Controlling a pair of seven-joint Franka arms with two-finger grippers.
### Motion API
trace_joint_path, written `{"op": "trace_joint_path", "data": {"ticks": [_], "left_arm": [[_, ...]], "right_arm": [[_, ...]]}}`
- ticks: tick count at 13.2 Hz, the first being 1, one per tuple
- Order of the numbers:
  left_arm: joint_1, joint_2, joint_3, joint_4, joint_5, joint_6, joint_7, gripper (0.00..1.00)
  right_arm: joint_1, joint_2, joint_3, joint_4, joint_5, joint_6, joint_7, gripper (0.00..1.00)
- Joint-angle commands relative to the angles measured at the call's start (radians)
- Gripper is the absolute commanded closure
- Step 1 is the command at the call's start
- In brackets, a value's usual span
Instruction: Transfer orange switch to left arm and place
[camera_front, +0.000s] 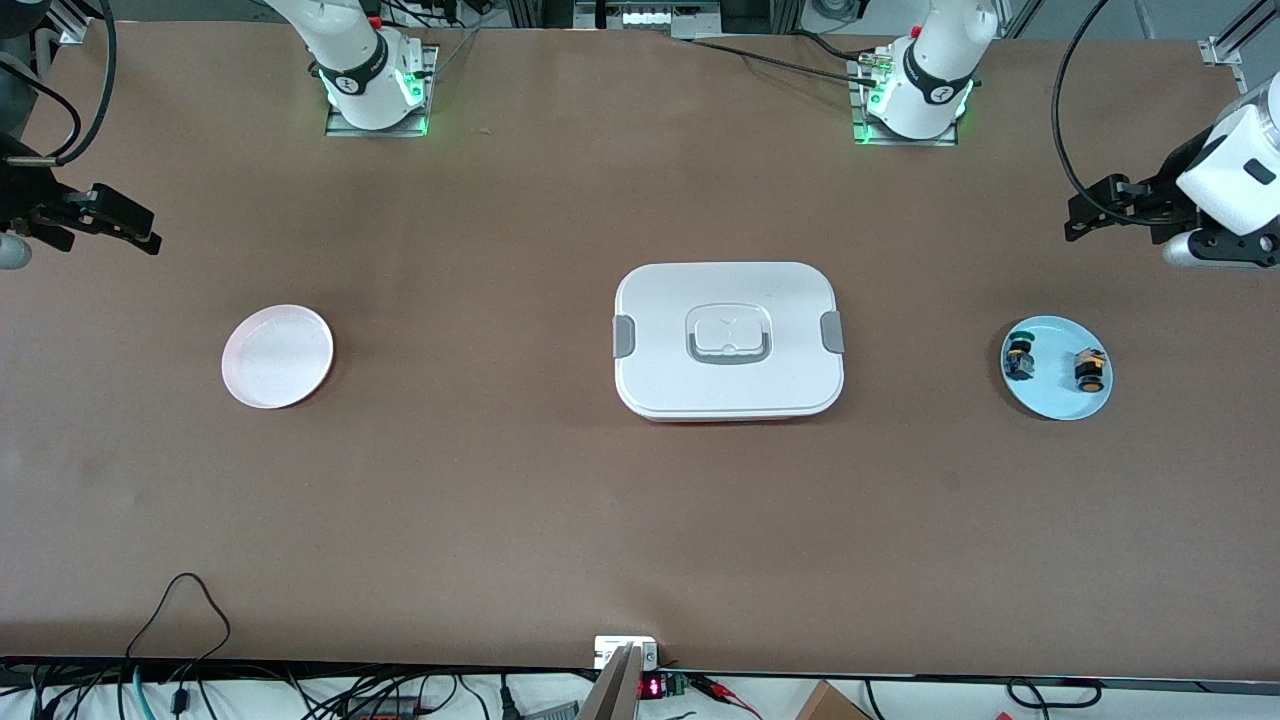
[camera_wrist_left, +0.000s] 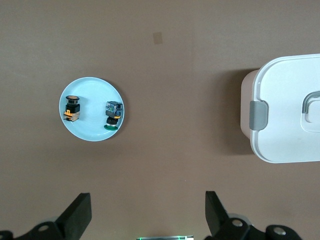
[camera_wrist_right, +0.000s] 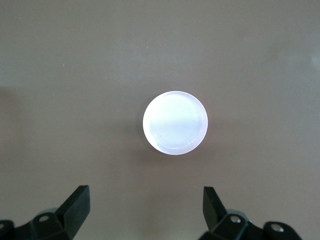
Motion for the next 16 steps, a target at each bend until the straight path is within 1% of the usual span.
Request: {"op": "trace_joint_path", "data": {"ticks": [1, 16], "left_arm": [[-0.015, 0.005, 0.007, 0.011, -0.013, 0.003, -0.001, 0.0], [-0.012, 0.013, 0.007, 0.026, -0.01, 0.007, -0.008, 0.0]], "right_arm": [[0.001, 0.002, 0.004, 0.015, -0.017, -0.011, -0.007, 0.0], [-0.002, 0.005, 0.003, 0.015, -0.018, -0.011, -0.007, 0.0]]}}
